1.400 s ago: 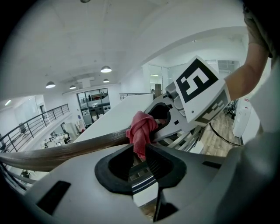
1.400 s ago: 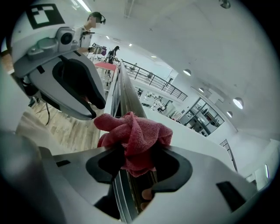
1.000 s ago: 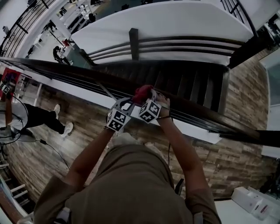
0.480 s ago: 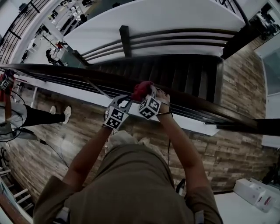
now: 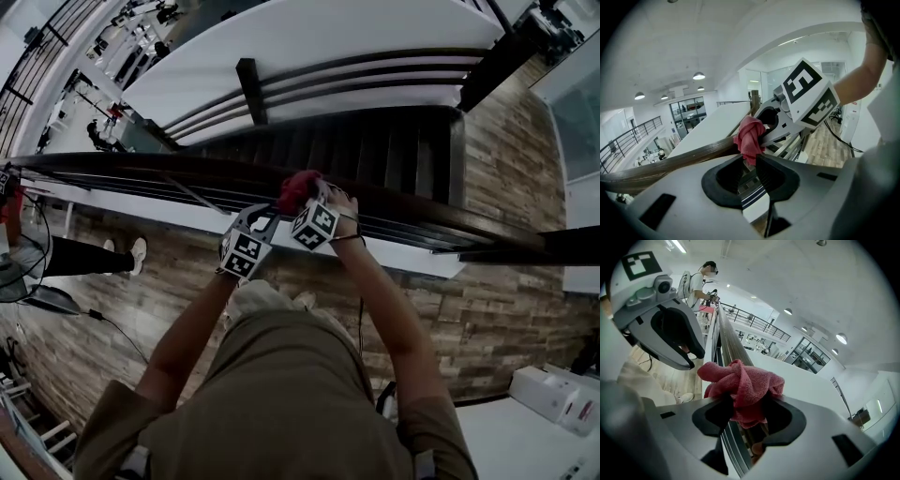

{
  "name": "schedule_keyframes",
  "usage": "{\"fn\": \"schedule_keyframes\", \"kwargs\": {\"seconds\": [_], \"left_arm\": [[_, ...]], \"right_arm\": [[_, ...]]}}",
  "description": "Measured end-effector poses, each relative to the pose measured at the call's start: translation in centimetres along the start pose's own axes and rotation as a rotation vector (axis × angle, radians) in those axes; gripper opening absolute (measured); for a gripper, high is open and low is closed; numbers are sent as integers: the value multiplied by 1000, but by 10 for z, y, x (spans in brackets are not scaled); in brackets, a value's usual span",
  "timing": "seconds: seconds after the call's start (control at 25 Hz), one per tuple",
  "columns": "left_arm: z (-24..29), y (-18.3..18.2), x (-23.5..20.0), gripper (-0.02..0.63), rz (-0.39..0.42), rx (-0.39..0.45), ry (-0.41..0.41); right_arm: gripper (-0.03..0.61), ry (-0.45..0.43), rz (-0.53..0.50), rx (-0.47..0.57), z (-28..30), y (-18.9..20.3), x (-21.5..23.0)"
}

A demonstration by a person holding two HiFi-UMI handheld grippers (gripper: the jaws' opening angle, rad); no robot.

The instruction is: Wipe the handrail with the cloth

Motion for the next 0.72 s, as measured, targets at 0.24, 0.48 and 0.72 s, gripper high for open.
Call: {"fn": "schedule_keyframes", "kwargs": {"seconds": [0.24,0.48,0.72], "left_arm": [[9,-21,20,77,27,15,33],[26,-39,47,77,53,24,72],[40,-58,81,77,87,45,145]], "right_arm": [[207,12,33,-5,-17,24,9],[209,36,69,-13,-41,64,23],[209,46,102,-15,-61,97,36]]}}
Point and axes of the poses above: the fingertips, and each gripper's own axes: z forward along the fingers, x to its right, y out of its underside, the point moved 7 cm from there along -z, backward along the fingers, and after that the axes turned 11 degrees about -y, right-handed, at the moved point
